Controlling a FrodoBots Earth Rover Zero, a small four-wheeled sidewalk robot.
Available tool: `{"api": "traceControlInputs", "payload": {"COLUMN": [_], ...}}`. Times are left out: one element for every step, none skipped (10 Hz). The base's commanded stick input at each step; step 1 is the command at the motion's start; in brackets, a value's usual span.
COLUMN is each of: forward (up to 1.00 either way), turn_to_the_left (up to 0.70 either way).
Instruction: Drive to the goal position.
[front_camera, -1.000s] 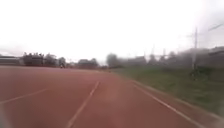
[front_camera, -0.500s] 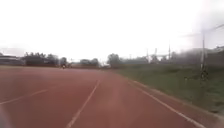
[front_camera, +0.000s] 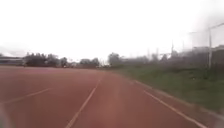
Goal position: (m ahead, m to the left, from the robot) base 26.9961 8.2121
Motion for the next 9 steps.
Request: {"api": "traceControlInputs", "payload": {"forward": [0.70,0.70,0.70,0.70,0.70,0.70,0.70,0.70,0.70], "turn_to_the_left": [-0.12,0.09,0.13,0.18,0.12,0.01,0.05,0.12,0.08]}}
